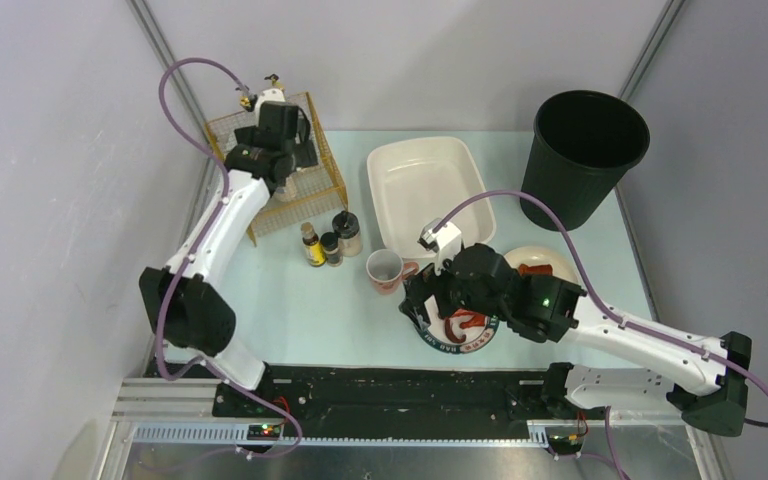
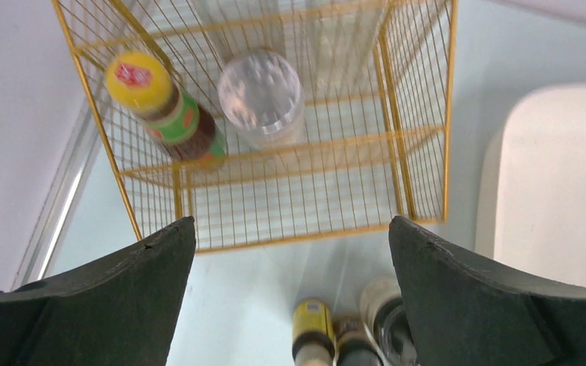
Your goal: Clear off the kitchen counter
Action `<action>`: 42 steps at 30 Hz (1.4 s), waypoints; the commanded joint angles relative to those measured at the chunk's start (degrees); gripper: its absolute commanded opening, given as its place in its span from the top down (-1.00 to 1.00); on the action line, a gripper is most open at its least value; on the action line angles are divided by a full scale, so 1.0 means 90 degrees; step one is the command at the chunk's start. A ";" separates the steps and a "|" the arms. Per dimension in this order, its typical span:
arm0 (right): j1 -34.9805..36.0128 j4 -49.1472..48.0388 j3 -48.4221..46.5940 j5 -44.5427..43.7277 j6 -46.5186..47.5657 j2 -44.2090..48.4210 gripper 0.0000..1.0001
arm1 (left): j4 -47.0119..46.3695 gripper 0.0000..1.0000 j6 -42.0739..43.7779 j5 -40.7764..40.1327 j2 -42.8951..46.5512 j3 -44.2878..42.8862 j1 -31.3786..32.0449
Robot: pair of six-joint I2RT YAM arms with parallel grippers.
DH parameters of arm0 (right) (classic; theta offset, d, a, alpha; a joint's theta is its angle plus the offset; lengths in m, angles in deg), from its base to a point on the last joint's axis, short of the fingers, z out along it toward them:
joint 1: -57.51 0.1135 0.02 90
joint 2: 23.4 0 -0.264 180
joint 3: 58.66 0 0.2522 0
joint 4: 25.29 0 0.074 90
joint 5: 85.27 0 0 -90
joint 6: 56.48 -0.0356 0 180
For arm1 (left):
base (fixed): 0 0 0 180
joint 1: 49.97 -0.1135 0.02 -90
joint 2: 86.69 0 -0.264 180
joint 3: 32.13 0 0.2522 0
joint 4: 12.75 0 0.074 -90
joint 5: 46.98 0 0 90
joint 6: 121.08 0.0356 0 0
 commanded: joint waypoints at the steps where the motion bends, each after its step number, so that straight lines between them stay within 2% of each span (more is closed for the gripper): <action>1: -0.0047 0.0093 -0.0007 -0.0145 -0.0113 0.0148 -1.00 | 0.0000 -0.99 -0.0087 -0.0112 0.0726 0.0682 0.0466; 11: -0.0049 0.0142 -0.0004 -0.0163 -0.0223 0.0025 -1.00 | -0.0034 -0.99 -0.0454 0.0087 0.1563 0.2225 0.0959; 19: -0.0052 0.0142 -0.0009 -0.0175 -0.0286 -0.0026 -1.00 | -0.0297 -0.98 -0.0573 0.0546 0.1296 0.2790 0.1036; 25: -0.0042 0.0214 -0.0008 -0.0206 -0.0338 -0.0060 -1.00 | -0.0555 -0.85 -0.0637 0.0750 0.1172 0.3143 0.1038; 34: -0.0017 0.0157 -0.0010 -0.0198 -0.0349 -0.0150 -1.00 | -0.0699 -0.35 -0.0634 0.0883 0.1201 0.3409 0.1042; 38: -0.0020 0.0116 -0.0012 -0.0174 -0.0346 -0.0194 -1.00 | -0.0713 0.02 -0.0611 0.0871 0.1289 0.3443 0.1042; 41: -0.0023 0.0114 -0.0008 -0.0163 -0.0348 -0.0221 -1.00 | -0.0708 0.44 -0.0561 0.0829 0.1342 0.3422 0.1038; 42: -0.0021 0.0111 -0.0006 -0.0162 -0.0343 -0.0226 -1.00 | -0.0708 0.52 -0.0549 0.0807 0.1376 0.3404 0.1038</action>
